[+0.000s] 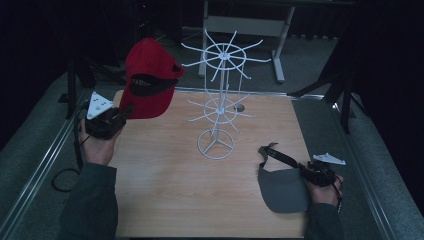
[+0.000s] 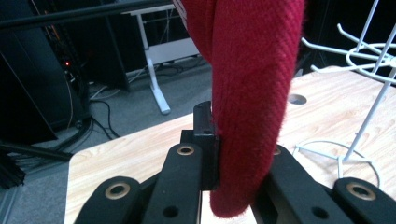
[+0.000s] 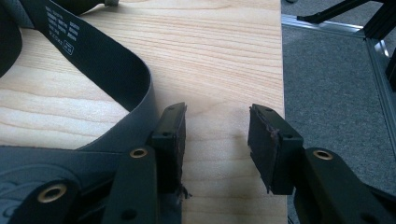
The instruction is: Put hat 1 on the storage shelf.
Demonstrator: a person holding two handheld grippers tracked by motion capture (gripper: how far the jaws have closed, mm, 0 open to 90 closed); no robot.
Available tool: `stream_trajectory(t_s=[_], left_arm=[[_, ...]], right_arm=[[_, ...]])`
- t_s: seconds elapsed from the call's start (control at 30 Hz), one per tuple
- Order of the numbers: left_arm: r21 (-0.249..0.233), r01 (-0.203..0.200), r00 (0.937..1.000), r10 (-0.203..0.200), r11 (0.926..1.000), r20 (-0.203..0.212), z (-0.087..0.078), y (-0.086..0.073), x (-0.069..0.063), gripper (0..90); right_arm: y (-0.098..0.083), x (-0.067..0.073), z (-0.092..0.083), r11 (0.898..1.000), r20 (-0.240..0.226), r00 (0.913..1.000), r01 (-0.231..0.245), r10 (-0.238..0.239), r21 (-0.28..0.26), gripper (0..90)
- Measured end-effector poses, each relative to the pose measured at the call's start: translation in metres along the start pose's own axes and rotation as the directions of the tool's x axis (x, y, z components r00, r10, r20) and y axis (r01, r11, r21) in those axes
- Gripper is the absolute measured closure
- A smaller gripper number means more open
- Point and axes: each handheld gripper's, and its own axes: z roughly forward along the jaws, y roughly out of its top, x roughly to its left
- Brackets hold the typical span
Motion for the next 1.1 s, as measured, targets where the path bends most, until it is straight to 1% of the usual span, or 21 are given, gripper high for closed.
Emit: stream_trajectory(t_s=[0.23, 0.53, 0.9, 1.1], left_arm=[[-0.022, -0.007, 1.0, 0.007, 0.9997, -0.002, -0.002, 0.009, 0.0, 85.8], [-0.062, 0.0, 1.0, 0.0, 0.998, 0.002, -0.004, 0.02, -0.002, 85.8], [-0.092, -0.007, 1.0, 0.007, 0.9957, -0.001, -0.006, 0.033, -0.004, 85.8], [-0.115, 0.009, 1.0, -0.009, 0.9933, 0.002, -0.006, 0.035, -0.007, 85.8]], right_arm=[[0.0, 0.0, 0.0, 1.0, 0.001, 1.0, -0.001, 0.001, 0.0, 56.6], [0.0, 0.0, 0.0, 1.0, 0.0, 1.0, 0.0, 0.0, 0.0, 56.6], [0.0, 0.0, 0.0, 1.0, -0.001, 1.0, 0.0, 0.0, 0.0, 56.6], [0.0, 0.0, 0.0, 1.0, -0.001, 1.0, 0.0, 0.0, -0.001, 56.7]])
